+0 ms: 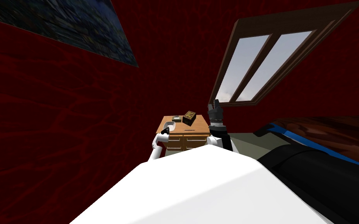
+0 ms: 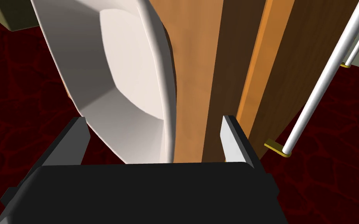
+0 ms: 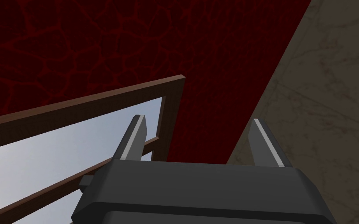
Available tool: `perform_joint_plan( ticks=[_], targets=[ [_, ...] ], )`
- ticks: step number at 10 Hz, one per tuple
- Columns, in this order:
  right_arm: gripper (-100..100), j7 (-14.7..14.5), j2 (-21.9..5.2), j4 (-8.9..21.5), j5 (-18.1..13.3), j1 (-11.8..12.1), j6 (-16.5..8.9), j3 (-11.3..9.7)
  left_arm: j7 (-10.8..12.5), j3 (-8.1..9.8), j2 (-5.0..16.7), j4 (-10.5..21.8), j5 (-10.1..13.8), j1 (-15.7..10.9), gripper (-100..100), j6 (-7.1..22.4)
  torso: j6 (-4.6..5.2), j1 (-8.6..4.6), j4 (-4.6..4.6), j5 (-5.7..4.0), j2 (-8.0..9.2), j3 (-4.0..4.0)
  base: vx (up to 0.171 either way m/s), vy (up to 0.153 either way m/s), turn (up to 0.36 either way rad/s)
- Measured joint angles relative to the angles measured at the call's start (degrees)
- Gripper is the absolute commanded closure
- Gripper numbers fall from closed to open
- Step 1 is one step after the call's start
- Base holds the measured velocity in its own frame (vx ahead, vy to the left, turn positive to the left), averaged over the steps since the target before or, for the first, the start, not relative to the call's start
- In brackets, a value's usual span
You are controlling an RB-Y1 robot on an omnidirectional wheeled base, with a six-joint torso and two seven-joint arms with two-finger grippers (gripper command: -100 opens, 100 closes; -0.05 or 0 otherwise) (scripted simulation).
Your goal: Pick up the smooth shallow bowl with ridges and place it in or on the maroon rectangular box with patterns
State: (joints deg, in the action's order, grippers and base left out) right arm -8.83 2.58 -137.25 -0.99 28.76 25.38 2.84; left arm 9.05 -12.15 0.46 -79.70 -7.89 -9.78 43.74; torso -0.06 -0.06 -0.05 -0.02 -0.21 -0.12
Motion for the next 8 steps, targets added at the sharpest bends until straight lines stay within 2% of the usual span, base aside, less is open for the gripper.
perform_joint_plan(
  ticks=[1,2,6,7,8],
  targets=[
    [0,0.00,0.00,0.00,0.00,0.00,0.00,0.00,-0.10,0.21,-0.02,0.94,0.01,0.01,-100,-0.97,0.00,-0.03,-0.01,0.00,-0.04,-0.03,0.030,-0.012,0.002],
    [0,0.00,0.00,0.00,0.00,0.00,0.00,0.00,-0.12,0.24,-0.02,1.06,0.01,0.01,100,-1.21,0.00,-0.01,0.00,0.00,0.06,0.03,0.005,-0.002,0.001],
    [0,0.00,0.00,0.00,0.00,-0.01,0.00,0.00,-0.10,0.25,-0.02,1.10,0.02,0.05,100,-1.11,0.01,0.03,0.08,0.00,0.25,0.16,0.000,0.000,0.000],
    [0,0.00,0.00,0.00,0.00,-0.01,0.00,0.00,-0.11,0.25,-0.01,1.11,0.01,0.06,0,-1.10,0.01,0.03,0.10,0.00,0.26,0.17,0.000,0.000,0.000],
    [0,0.00,0.00,0.00,0.00,-0.01,0.00,0.00,-0.11,0.25,-0.01,1.12,0.01,0.07,100,-1.10,0.01,0.03,0.11,0.00,0.28,0.18,-0.041,0.017,0.005]
  ],
)
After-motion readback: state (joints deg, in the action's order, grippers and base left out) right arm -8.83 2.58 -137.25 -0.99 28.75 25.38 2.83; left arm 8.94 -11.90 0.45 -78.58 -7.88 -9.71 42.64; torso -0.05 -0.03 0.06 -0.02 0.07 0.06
